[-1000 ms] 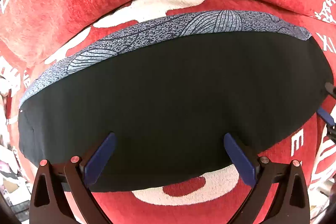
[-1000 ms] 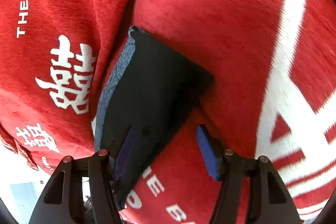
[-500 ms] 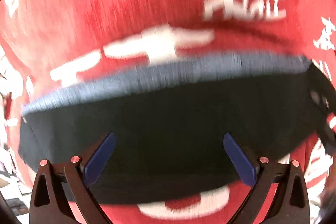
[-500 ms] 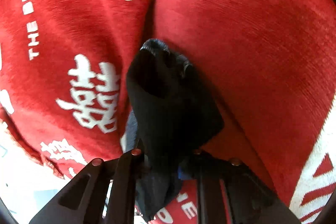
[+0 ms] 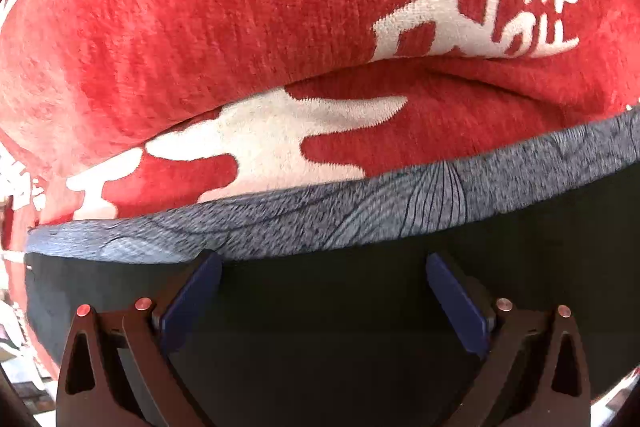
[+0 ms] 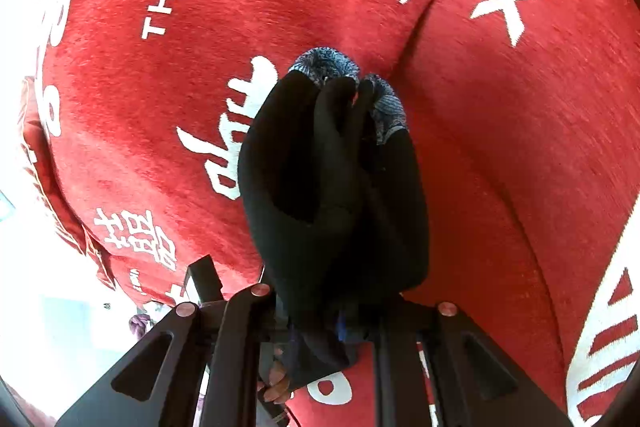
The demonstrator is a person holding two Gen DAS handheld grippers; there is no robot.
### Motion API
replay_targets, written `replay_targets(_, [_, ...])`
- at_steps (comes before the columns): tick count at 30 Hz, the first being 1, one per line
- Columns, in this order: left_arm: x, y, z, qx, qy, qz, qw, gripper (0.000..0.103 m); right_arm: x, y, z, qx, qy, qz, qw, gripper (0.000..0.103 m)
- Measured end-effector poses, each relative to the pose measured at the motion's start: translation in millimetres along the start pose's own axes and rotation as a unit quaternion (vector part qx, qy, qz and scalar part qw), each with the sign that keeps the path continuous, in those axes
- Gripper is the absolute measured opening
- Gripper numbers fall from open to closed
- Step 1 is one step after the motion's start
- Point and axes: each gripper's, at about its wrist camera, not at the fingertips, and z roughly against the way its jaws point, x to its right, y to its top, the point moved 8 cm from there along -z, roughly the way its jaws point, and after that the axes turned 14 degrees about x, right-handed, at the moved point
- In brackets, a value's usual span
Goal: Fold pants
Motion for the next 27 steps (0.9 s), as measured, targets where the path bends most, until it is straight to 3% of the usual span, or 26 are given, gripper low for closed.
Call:
replay_targets(4, [4, -16, 36, 0.015, -0.022, -0.011, 0.9996, 0.103, -3, -3, 3, 0.0, -0.005, -0.002, 1.0, 0.015])
replay_targets(8, [21, -58, 39, -0.017, -0.037, -0.052, 0.9978, 0.103, -12, -7, 8, 0.003, -0.007, 0.006, 1.0, 0.015])
replay_targets(10, [21, -60, 41, 0.008, -0.04, -0.051, 0.9979, 0.103, -24, -16, 8, -0.004, -0.013, 0.031, 0.999, 0.015])
replay_targets(14, [-3, -54, 46, -0.02, -0.07, -0.018, 0.9972, 0.103, -64, -30, 9, -0.005, -0.022, 0.111, 0.994, 0.015])
replay_targets(16, [-27, -47, 55, 0.008, -0.087, 0.016, 0.996, 0.103, -91, -45, 4, -0.01, -0.035, 0.173, 0.984, 0.015])
replay_targets(18, [-62, -43, 67, 0.028, -0.08, 0.033, 0.9958, 0.103, -113, -64, -2, -0.018, -0.042, 0.223, 0.974, 0.015])
replay_targets(23, [-159, -55, 89, 0.045, -0.048, 0.076, 0.9949, 0.103, -160, -145, -45, -0.068, -0.048, 0.321, 0.943, 0.019])
replay_targets(25, [-206, -67, 90, 0.047, -0.025, 0.088, 0.9947, 0.103, -164, -196, -79, -0.091, -0.073, 0.377, 0.919, 0.023])
replay_targets(27, [-237, -82, 91, 0.044, -0.003, 0.101, 0.9939, 0.103, -158, -241, -111, -0.119, -0.088, 0.406, 0.902, 0.027])
